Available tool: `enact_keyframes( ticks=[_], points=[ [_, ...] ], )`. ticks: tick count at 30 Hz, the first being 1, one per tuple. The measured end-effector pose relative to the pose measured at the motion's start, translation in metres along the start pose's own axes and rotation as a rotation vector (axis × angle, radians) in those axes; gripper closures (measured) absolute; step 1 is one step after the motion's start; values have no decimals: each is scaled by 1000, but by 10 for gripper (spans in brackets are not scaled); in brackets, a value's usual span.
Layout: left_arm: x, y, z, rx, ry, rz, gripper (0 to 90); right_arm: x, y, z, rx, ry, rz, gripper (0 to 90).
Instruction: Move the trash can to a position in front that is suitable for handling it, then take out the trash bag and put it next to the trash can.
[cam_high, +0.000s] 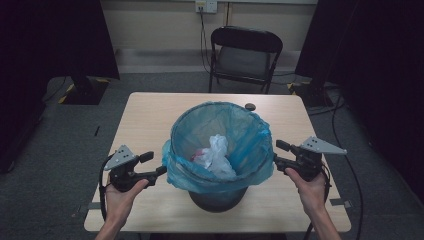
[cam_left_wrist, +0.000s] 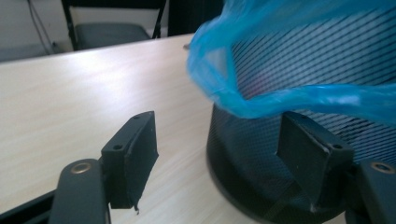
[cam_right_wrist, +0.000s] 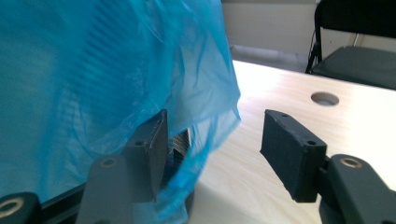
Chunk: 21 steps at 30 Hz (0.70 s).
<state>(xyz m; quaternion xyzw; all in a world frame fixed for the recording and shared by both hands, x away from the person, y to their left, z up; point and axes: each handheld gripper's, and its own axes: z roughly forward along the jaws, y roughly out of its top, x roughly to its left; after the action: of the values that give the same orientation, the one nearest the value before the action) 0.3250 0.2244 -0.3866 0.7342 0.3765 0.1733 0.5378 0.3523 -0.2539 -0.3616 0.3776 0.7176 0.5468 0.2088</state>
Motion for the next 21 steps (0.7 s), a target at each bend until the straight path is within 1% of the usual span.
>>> enact_keyframes(
  ticks=[1, 3, 5, 6, 8, 9, 10, 11, 12, 14, 15, 16, 18, 19, 20, 21],
  points=[
    [-3, 4, -2, -19, -11, 4, 283, 0, 0, 0, 0, 0, 0, 414],
    [-7, 9, -4, -29, -15, 21, 284, 3, 5, -2, -22, 11, -2, 415],
    [-12, 15, -4, -47, -18, 33, 294, 6, 11, -2, -37, 26, -16, 415],
    [-14, 18, -3, -51, -18, 42, 301, 10, 15, -1, -46, 23, -29, 418],
    [-16, 24, -2, -69, 2, 56, 307, 11, 17, -1, -48, 20, -35, 423],
    [-15, 26, 0, -82, -6, 50, 325, 11, 19, 0, -52, 24, -35, 423],
    [-15, 30, 2, -79, -17, 52, 357, 10, 24, 3, -61, 26, -35, 435],
    [-15, 32, 3, -77, -13, 57, 357, 10, 24, 3, -61, 26, -35, 435],
    [-16, 34, 3, -84, -13, 63, 375, 10, 26, 3, -62, 21, -39, 443],
    [-16, 38, 3, -107, -29, 63, 480, 9, 30, 5, -67, 26, -40, 482],
    [-16, 40, 3, -116, -35, 63, 514, 9, 31, 6, -69, 28, -40, 512],
    [-16, 42, 3, -127, -44, 60, 568, 9, 33, 6, -73, 36, -41, 573],
    [-15, 45, 2, -135, -63, 51, 633, 9, 38, 7, -83, 59, -36, 652],
    [-16, 47, 1, -143, -66, 47, 672, 10, 40, 8, -85, 64, -38, 707],
    [-16, 49, 0, -153, -75, 42, 702, 11, 42, 8, -92, 82, -37, 759],
    [-17, 50, -1, -155, -82, 46, 733, 12, 44, 8, -96, 85, -37, 791]
  ],
)
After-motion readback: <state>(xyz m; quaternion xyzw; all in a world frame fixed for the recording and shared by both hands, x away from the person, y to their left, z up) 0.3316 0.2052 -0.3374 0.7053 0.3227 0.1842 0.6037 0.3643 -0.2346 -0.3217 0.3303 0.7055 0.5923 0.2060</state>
